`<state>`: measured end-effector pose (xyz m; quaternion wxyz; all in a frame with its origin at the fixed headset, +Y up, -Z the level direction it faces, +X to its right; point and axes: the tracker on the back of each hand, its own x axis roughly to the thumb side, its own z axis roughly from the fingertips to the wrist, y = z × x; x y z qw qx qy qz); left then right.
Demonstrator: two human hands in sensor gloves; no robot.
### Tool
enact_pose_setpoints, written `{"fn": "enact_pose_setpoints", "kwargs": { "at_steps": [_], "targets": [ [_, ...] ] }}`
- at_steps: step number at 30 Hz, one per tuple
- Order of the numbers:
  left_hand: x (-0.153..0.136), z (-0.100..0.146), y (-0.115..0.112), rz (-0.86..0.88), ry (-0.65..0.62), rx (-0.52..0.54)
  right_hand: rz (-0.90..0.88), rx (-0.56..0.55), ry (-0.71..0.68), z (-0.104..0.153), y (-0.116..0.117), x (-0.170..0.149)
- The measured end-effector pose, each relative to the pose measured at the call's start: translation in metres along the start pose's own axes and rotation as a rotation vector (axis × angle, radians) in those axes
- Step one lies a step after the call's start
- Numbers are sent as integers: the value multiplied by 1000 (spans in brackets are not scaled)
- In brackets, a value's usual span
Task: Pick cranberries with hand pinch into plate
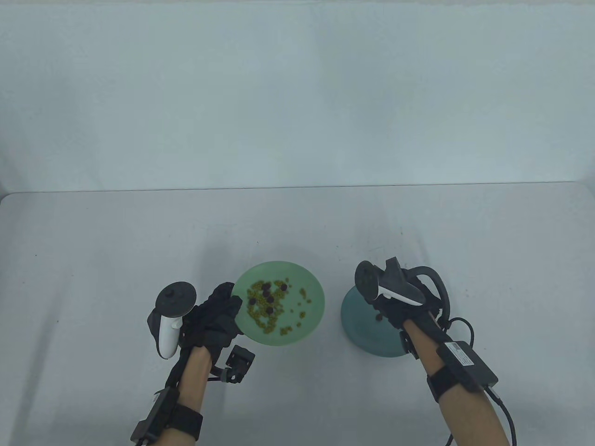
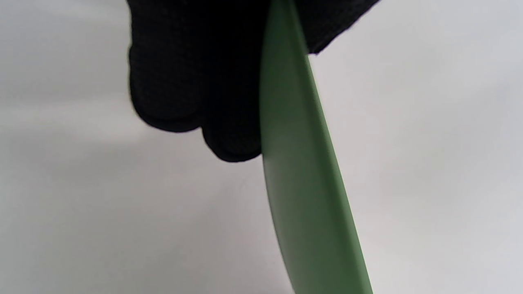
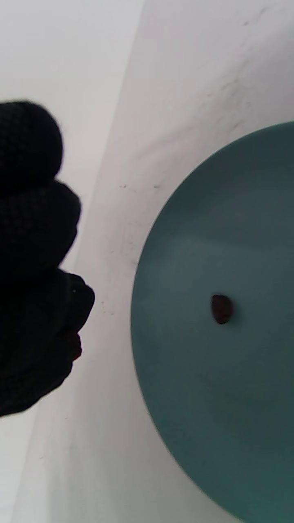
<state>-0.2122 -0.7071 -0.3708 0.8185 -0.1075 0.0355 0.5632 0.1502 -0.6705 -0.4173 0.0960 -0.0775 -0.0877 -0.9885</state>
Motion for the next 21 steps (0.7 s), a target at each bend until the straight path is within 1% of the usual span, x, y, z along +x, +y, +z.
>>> {"fn": "enact_pose_setpoints", "kwargs": {
  "at_steps": [4, 13, 21],
  "targets": [
    [0, 0, 0, 1, -2, -1, 1, 38, 17, -5, 16, -1],
    [1, 0, 0, -1, -4, -1, 16, 88, 32, -14, 39, 3],
    [1, 0, 0, -1, -6, -2, 14, 108, 36, -19, 47, 7]
  ]
}}
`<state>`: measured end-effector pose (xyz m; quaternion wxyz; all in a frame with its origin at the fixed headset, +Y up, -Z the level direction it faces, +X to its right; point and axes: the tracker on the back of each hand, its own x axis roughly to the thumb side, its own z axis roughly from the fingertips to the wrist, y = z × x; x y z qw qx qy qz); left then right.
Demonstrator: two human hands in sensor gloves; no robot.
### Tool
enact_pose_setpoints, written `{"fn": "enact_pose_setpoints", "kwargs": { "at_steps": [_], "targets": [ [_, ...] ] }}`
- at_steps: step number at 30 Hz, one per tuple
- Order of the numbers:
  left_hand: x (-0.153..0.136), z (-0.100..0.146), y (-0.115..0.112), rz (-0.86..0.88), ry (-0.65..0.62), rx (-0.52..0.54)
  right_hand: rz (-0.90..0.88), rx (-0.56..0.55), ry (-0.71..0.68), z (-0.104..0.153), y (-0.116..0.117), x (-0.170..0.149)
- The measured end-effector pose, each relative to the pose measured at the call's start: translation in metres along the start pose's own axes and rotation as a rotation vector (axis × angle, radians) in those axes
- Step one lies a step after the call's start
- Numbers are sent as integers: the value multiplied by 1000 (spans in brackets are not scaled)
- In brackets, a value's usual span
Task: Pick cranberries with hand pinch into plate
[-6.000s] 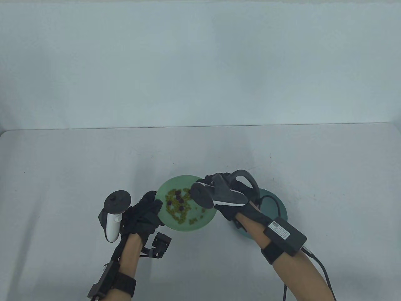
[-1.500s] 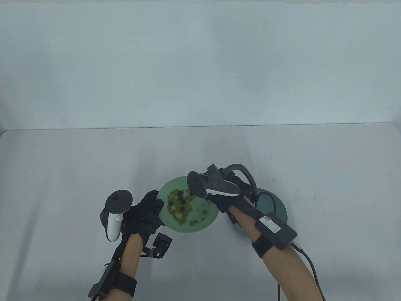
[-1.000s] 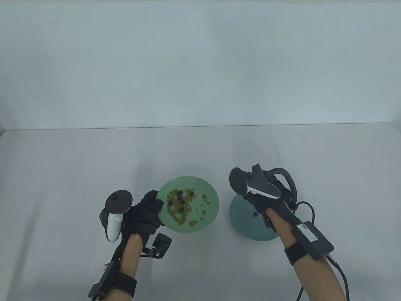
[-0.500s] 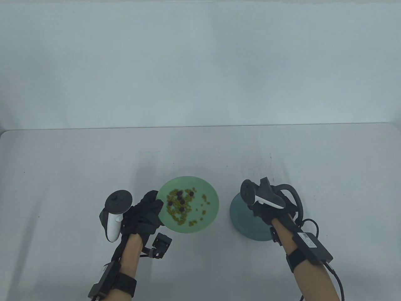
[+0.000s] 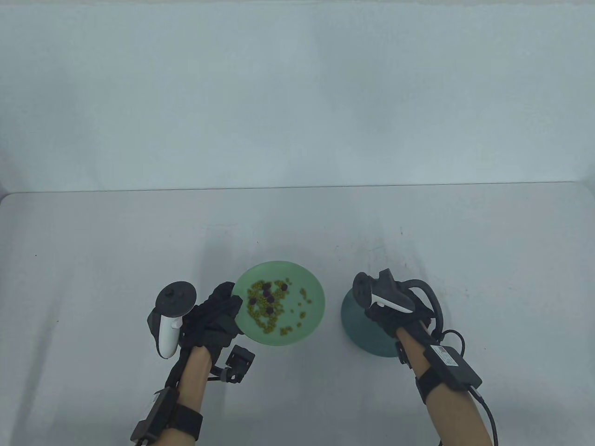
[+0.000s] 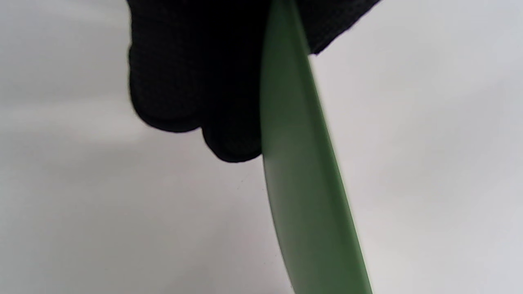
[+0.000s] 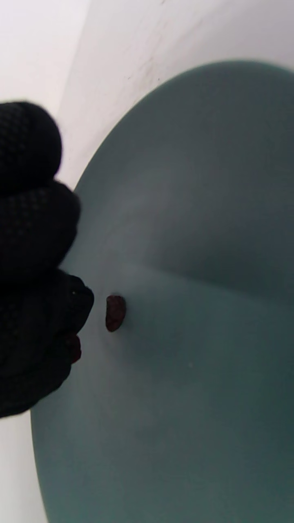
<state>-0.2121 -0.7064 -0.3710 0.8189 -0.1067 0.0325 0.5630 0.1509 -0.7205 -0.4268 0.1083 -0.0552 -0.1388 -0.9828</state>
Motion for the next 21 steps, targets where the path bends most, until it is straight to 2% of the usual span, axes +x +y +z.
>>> {"fn": "enact_pose_setpoints", "kwargs": {
  "at_steps": [6, 10, 16, 21],
  "targets": [
    [0, 0, 0, -1, 0, 0, -8, -17, 13, 2, -6, -3],
    [0, 0, 0, 1, -2, -1, 9, -40, 14, 8, -20, -8],
    [0, 0, 0, 3, -1, 1, 33, -126, -4, 25, -59, -11],
    [0, 0, -1, -10, 1, -3, 44, -213, -53, 39, -95, 2]
  ]
}}
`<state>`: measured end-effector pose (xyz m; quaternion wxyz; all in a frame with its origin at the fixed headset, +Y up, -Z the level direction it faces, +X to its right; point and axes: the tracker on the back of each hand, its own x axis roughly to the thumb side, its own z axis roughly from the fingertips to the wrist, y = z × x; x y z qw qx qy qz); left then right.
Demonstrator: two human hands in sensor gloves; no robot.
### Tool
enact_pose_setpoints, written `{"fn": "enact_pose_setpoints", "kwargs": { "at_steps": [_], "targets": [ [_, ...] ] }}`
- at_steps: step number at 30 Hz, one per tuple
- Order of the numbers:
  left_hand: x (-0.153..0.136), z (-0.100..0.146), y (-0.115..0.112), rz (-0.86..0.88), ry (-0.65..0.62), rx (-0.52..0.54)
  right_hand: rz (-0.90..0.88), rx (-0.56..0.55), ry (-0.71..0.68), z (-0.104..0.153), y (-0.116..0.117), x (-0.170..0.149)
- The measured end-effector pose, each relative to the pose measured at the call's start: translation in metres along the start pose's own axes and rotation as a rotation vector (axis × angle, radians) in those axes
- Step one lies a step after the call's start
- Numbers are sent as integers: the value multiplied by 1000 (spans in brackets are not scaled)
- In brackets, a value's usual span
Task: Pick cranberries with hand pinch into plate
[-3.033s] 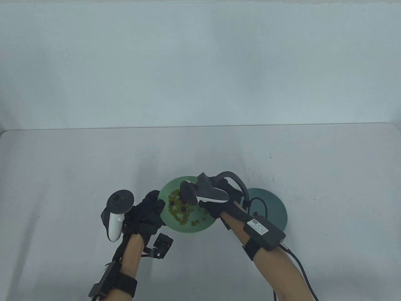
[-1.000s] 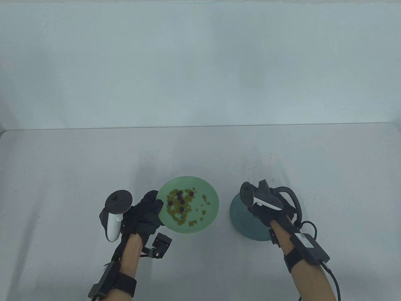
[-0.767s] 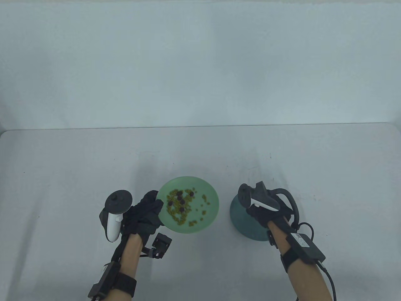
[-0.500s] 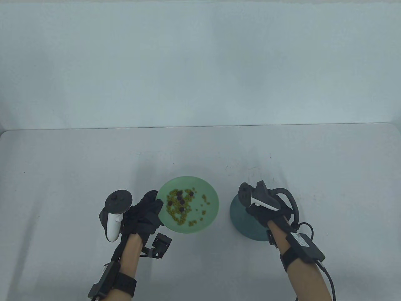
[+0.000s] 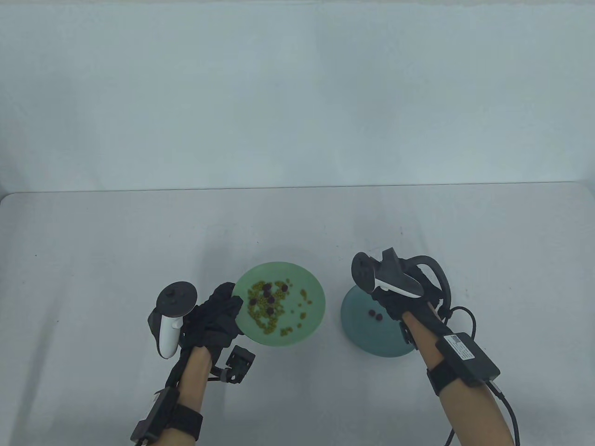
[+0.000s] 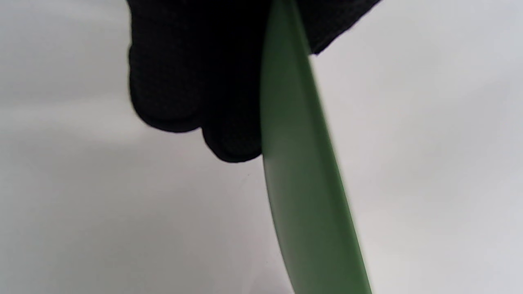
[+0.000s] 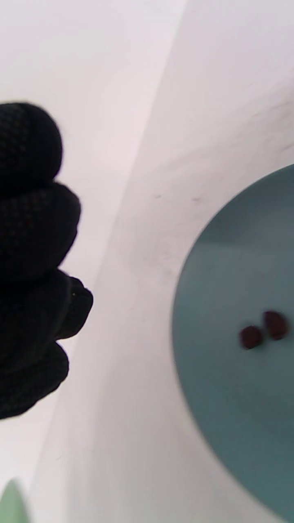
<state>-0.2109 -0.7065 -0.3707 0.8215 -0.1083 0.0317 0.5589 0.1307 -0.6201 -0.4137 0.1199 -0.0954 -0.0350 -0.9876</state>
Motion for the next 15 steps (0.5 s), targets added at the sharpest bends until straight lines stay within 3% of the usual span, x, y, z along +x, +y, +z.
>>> {"fn": "enact_pose_setpoints", "kwargs": {
  "at_steps": [7, 15],
  "targets": [
    [1, 0, -1, -4, -7, -3, 5, -80, -101, 0, -37, 37],
    [1, 0, -2, 1, -14, -6, 22, -89, -207, -6, -46, 84]
  ]
}}
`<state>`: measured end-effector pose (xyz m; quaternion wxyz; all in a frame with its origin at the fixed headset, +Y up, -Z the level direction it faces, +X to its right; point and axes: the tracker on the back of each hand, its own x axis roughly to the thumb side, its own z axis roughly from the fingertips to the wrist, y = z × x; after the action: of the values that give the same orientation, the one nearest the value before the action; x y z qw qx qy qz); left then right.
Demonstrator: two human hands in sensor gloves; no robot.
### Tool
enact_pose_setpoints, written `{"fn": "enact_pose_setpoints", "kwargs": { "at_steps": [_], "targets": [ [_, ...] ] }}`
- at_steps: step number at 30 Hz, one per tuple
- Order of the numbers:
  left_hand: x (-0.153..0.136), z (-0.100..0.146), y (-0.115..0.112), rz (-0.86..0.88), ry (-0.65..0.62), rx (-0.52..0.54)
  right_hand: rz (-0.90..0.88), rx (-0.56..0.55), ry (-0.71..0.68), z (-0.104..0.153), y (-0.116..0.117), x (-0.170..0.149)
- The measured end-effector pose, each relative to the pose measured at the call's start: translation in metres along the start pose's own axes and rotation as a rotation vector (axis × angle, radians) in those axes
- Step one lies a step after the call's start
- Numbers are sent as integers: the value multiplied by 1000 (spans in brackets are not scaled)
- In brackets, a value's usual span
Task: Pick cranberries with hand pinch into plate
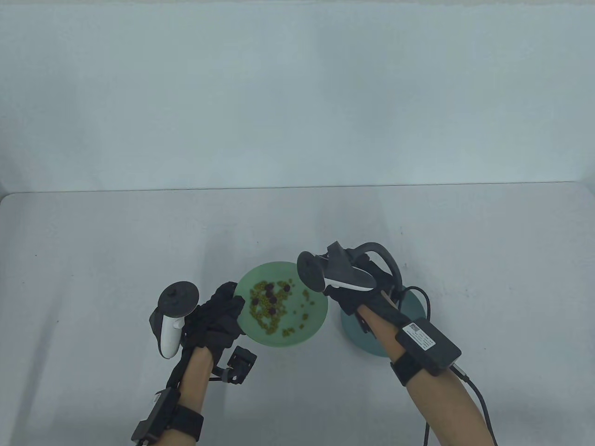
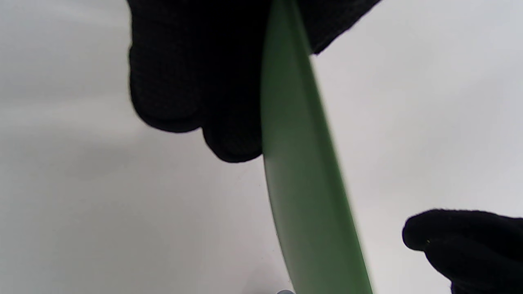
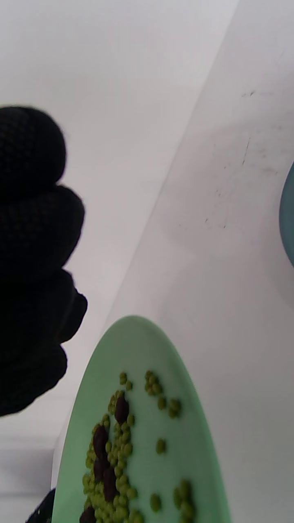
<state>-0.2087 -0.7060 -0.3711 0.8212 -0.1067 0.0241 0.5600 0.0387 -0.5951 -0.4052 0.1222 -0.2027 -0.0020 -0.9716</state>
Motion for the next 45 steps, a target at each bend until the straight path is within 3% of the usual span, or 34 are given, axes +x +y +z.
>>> {"fn": "enact_pose_setpoints", "kwargs": {
  "at_steps": [13, 28, 31, 33, 45],
  "targets": [
    [1, 0, 0, 4, -4, -1, -3, 56, -77, -17, 13, 34],
    [1, 0, 0, 6, -2, -2, 5, 120, -119, -20, 20, 40],
    [1, 0, 0, 2, 1, -2, -54, 185, -161, -18, 15, 39],
    [1, 0, 0, 9, 2, -1, -61, 126, -149, -17, 11, 37],
    [1, 0, 0, 6, -1, -4, -5, 90, -110, -23, 16, 44]
  ]
}}
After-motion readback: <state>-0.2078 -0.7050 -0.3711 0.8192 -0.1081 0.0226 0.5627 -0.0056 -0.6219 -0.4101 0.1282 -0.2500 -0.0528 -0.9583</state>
